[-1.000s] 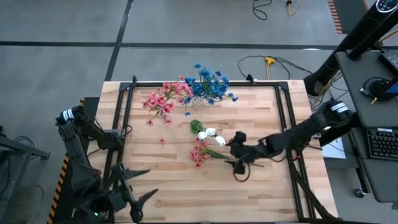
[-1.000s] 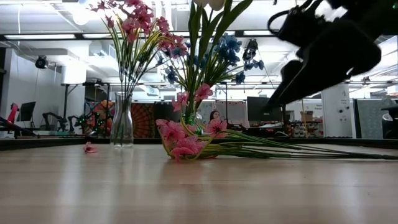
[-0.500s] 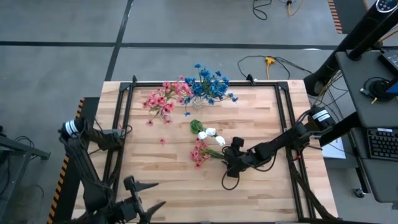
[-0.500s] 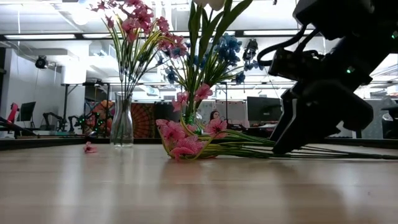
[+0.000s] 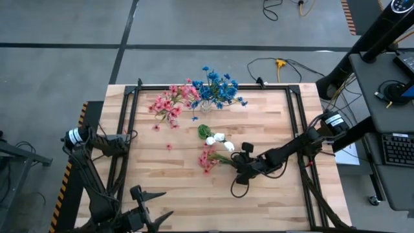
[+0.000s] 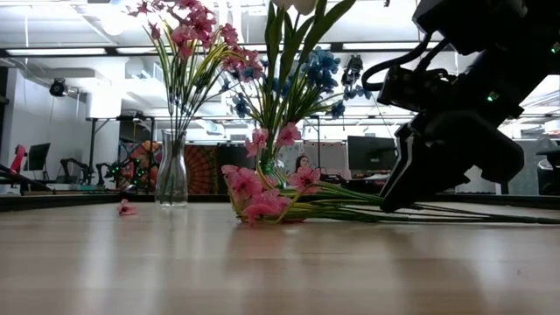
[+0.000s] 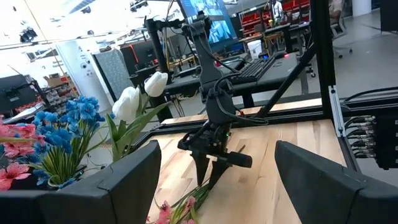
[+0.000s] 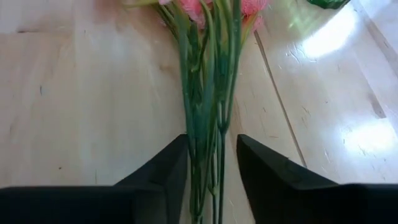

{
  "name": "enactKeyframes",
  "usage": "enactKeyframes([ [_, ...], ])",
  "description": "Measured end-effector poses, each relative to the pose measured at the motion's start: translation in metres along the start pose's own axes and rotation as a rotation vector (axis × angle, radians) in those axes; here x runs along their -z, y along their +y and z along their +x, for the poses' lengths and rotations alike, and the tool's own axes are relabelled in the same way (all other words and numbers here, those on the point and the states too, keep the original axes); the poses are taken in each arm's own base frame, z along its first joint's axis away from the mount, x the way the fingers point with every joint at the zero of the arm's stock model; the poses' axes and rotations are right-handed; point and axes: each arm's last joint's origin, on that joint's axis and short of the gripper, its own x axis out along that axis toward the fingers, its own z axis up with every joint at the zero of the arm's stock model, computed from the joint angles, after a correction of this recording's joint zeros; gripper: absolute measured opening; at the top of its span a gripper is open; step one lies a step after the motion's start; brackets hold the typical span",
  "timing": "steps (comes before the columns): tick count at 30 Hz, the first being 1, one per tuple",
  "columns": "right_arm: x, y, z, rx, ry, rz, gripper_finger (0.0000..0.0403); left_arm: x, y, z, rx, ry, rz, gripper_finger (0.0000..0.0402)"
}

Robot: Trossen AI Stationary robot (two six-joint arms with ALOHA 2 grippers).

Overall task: Sort flowers into vase by color
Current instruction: Put the pink flowers into the left transparent vase

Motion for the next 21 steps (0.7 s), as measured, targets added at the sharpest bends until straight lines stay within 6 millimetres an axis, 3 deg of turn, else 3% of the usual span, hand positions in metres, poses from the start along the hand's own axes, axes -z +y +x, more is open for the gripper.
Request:
enactKeyframes([
  [13,0.007,0.005,0.013,0.002,0.007,-0.006,0.0021,0.013,0.001,0.008,-0.031,0.001,-0.015,0.0296],
  [21,0.0,0.002,0.003,-0.025,-0.01,0.001,0.0013,0.013,0.001,0.011,-0.04,0.003,-0.024,0.0296],
])
